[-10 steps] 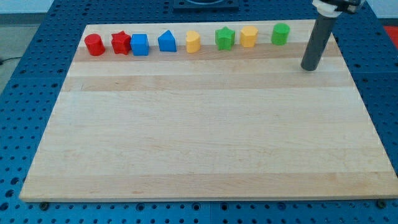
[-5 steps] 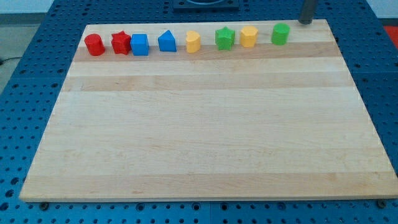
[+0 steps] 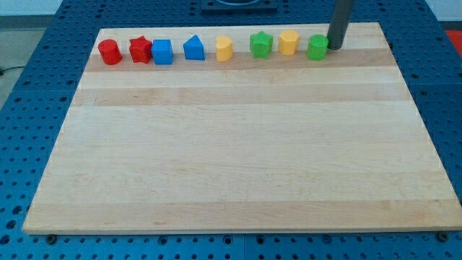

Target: Push green circle diagonally below yellow hexagon

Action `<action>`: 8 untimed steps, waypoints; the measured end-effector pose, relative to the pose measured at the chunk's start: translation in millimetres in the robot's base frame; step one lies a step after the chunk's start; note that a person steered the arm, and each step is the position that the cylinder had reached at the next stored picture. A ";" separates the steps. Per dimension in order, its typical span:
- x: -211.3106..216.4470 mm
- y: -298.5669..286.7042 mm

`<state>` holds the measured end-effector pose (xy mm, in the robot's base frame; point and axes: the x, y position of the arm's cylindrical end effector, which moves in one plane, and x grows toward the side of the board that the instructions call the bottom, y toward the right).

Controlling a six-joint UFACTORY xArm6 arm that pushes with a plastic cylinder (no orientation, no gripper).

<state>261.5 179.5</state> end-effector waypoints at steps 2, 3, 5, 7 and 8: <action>-26.4 -11.9; -22.8 -39.9; 23.0 -72.9; 55.9 -55.0; 77.1 -54.6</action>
<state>338.6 124.8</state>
